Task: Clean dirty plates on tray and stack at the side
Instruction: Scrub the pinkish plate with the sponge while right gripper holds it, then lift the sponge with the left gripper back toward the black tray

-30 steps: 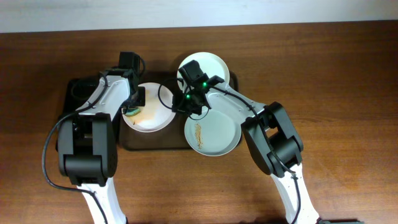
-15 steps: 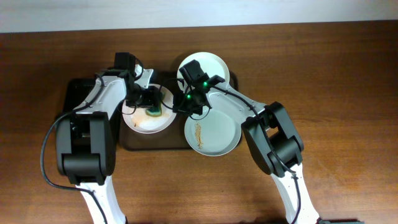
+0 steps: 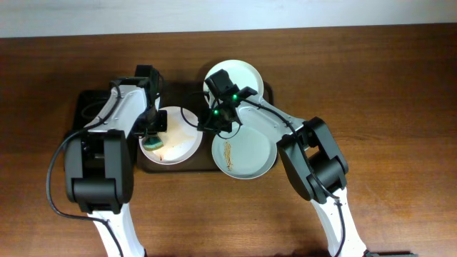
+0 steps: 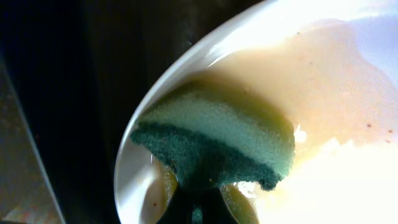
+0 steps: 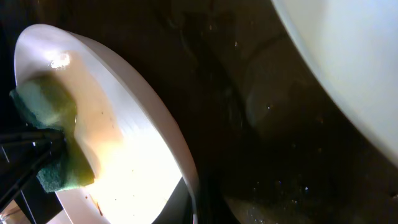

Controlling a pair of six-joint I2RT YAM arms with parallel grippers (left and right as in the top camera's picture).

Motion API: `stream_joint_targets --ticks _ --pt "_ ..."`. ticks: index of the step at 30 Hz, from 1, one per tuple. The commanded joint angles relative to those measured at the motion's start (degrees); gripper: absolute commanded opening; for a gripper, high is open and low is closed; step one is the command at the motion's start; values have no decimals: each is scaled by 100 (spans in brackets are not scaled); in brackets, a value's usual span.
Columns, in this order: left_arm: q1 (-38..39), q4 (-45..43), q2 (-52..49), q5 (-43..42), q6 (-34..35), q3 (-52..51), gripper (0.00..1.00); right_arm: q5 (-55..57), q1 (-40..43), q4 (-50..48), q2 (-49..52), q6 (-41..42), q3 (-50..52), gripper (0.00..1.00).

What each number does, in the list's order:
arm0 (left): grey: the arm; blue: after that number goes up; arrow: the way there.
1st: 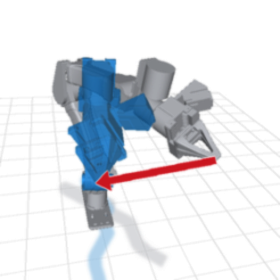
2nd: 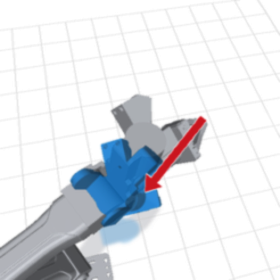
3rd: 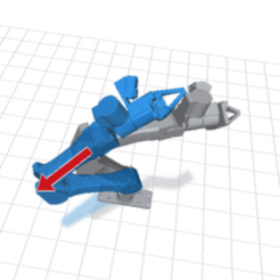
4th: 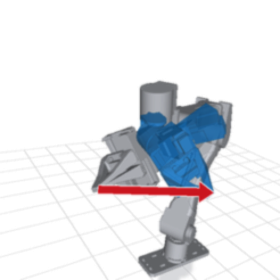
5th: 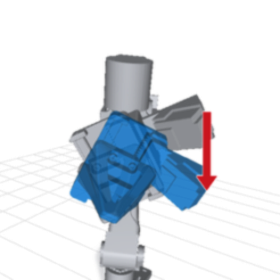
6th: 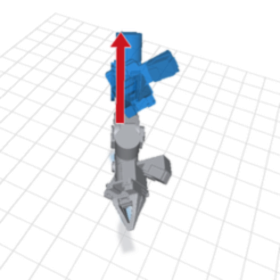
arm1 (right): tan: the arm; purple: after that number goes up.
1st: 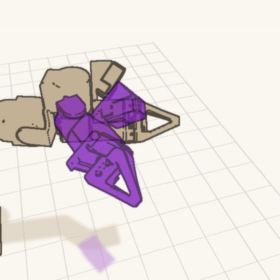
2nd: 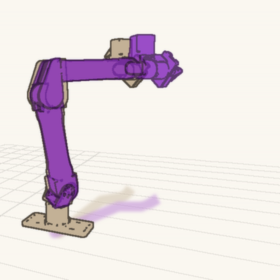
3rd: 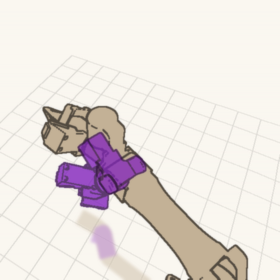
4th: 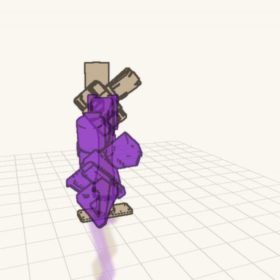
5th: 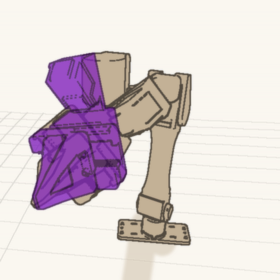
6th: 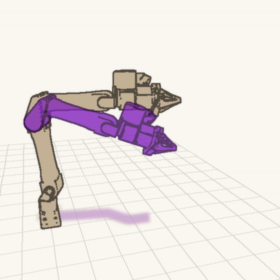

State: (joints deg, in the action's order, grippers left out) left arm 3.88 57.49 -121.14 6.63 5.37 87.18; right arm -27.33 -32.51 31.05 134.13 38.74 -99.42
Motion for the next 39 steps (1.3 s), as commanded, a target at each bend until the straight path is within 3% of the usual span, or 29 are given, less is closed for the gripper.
stream_joint_targets --ticks 1,3,7,10,11,16,23,29,31,34,39 --pt "-57 -74 -186 -2406 -1279 -216 1 251 35 39 249 177 52 4" --pt "-57 -439 -186 -2986 -1390 -216 1 251 35 42 249 177 52 4" --pt "-61 -1088 -186 -3016 -1368 -216 1 249 35 42 249 173 52 4" --pt "-85 -1676 -186 -1508 -433 -214 1 249 35 42 249 157 52 4" --pt "-85 -1624 -186 -1161 -315 -175 1 249 35 42 249 157 52 4" --pt "-83 273 -186 450 107 809 1 229 35 39 249 160 52 4" --pt "-72 898 -439 470 151 903 1 205 35 39 249 160 52 4" --pt "-57 223 -1075 -682 -208 522 1 205 35 39 249 157 52 4" --pt "-57 39 -1276 -1298 -249 505 1 208 35 37 249 157 52 4" --pt "-59 -435 -1318 -2771 -852 507 1 208 35 24 249 157 52 4" --pt "-90 -929 -1316 -3746 -870 540 1 205 35 24 249 111 52 4"
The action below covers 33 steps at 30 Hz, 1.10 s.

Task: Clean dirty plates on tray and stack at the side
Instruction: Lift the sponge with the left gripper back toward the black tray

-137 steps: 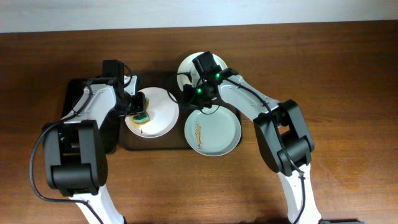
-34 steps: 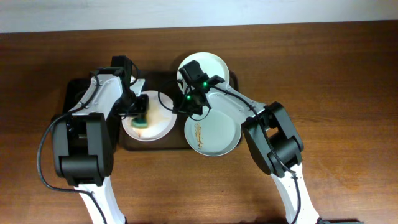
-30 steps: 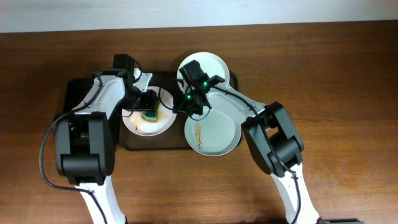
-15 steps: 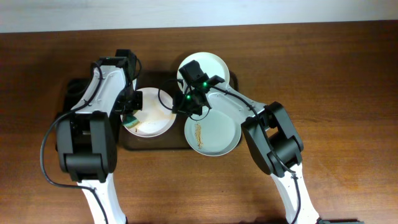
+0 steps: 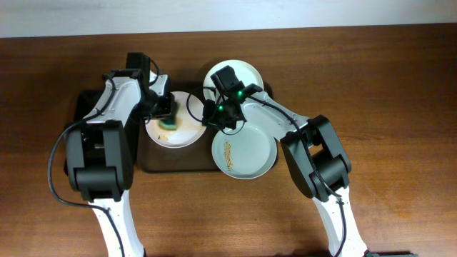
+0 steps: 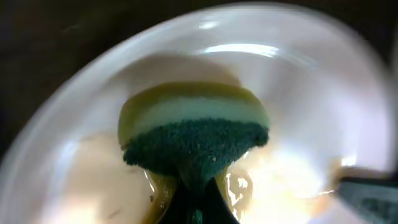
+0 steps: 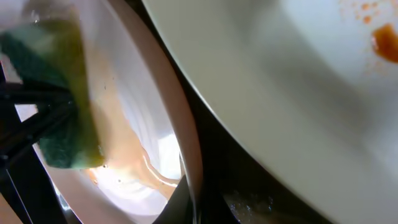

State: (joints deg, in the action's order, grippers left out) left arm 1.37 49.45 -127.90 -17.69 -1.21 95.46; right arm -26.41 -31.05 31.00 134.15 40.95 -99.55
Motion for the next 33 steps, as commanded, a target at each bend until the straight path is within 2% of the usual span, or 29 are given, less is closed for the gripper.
stream_joint_targets --ticks 1,5,11,15,19,23,29,30,33 --pt "142 -120 -640 -1410 -212 -262 1 114 -111 31 247 -109 66 4" --pt "-107 483 -634 -1558 -214 389 1 111 -111 46 247 -116 66 4" --pt "-527 2227 -634 -1554 -214 2588 1 122 -111 94 232 -369 35 4" --pt "-903 2697 -634 -1556 -210 3735 1 761 -125 780 0 -774 -400 4" --pt "-1217 2695 -636 -1530 -210 3860 1 1596 -212 1574 -254 -1182 -953 4" --pt "-1207 2793 -636 -1104 -212 3856 1 2529 -496 2527 -299 -1464 -1812 4" --pt "-1187 2826 -636 -990 -212 3856 1 4446 -964 3755 -299 -1504 -3176 4" --pt "-1187 2824 -636 -988 -212 3856 1 5036 -1088 4048 -299 -1504 -3471 4" --pt "-1189 2824 -636 -988 -212 3856 1 6102 -1335 4428 -299 -1502 -3773 4"
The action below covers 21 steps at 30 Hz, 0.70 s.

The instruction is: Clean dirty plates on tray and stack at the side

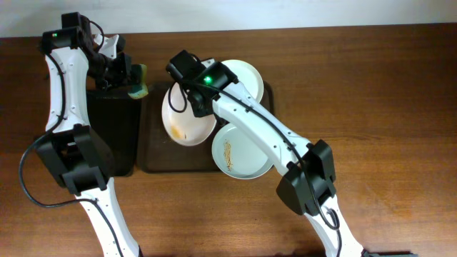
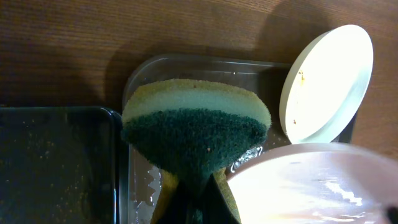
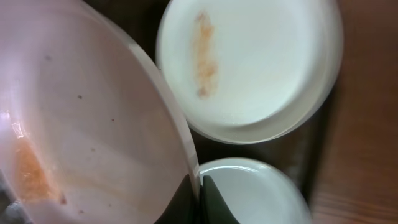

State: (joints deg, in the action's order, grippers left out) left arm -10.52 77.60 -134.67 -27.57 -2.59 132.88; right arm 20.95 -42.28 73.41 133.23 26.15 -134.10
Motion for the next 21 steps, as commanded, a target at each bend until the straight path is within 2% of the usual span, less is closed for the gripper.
stream_joint_targets --ticks 1,6,10,15,21 --pt "0 9 42 0 -74 114 1 1738 -319 251 -208 -22 -354 4" --pt "0 7 42 2 -79 114 1 3239 -787 291 -208 -15 -358 4" --pt "2 9 42 66 -79 114 1 3547 -907 293 -205 367 -356 4" --pt "0 9 42 72 -79 114 1 4162 -914 291 -181 1423 -173 4" --pt "0 9 42 212 -76 114 1 5768 -1161 -33 -170 1530 -175 4"
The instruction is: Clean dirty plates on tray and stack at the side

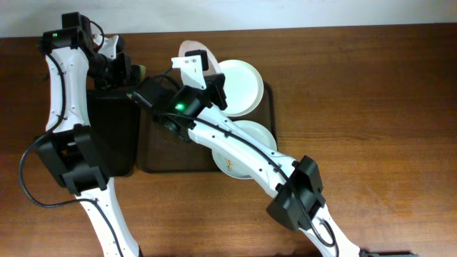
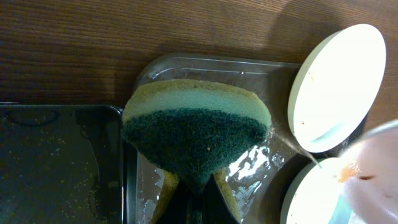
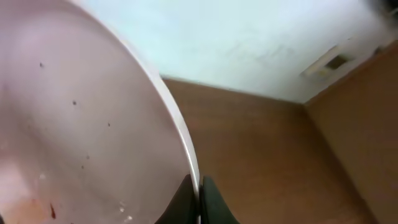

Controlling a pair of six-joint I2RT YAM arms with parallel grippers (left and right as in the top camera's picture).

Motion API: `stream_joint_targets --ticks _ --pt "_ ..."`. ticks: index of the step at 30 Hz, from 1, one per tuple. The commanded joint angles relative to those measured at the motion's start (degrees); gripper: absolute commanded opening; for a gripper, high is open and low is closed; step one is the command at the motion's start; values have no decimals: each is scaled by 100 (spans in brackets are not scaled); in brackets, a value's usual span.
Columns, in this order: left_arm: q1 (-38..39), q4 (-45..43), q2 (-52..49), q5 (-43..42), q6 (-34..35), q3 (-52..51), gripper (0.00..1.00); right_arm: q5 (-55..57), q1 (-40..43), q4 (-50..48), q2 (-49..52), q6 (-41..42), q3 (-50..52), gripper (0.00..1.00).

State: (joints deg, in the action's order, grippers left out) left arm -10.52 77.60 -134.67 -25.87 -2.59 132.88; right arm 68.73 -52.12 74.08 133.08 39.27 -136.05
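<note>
My right gripper (image 3: pixel 199 186) is shut on the rim of a white plate (image 3: pixel 93 124) with an orange smear near its bottom. In the overhead view this plate (image 1: pixel 190 50) stands tipped on edge above the dark tray's (image 1: pixel 164 157) back left corner, with the right gripper (image 1: pixel 191 69) under it. My left gripper (image 2: pixel 196 194) is shut on a green and yellow sponge (image 2: pixel 196 127), held at the back left (image 1: pixel 136 74) just beside that plate. Two more plates lie on the tray, one at the back (image 1: pixel 240 86) and one smeared at the front (image 1: pixel 246 143).
A black bin (image 1: pixel 111 135) stands left of the tray, with crumbs on its floor (image 2: pixel 56 162). A clear plastic tray (image 2: pixel 205 68) lies under the sponge. My right arm (image 1: pixel 228 139) stretches diagonally across the dark tray. Bare wooden table spreads to the right.
The plate in my right gripper was face-up over the tray's left half; now it is tipped on edge further back and left. My left gripper and sponge have hardly moved.
First my left gripper pressed the sponge into the plate on the tray while my right gripper held its rim. Then the sponge sat further back in the plate. Later the sponge was up at the back left and the plate raised; now the plate is tipped.
</note>
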Motion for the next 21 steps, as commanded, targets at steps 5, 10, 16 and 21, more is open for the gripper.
stream_joint_targets --ticks 5,10,16,21 --pt "2 13 42 42 -76 114 1 1147 -293 -212 -157 221 20 4" --pt "0 96 42 44 -76 114 1 -678 -170 -118 -155 212 20 4" --pt "2 273 42 173 -101 114 1 -4852 874 -293 -144 210 616 4" --pt "138 402 42 168 -341 114 1 -6092 1169 -1860 -144 -299 2129 4"
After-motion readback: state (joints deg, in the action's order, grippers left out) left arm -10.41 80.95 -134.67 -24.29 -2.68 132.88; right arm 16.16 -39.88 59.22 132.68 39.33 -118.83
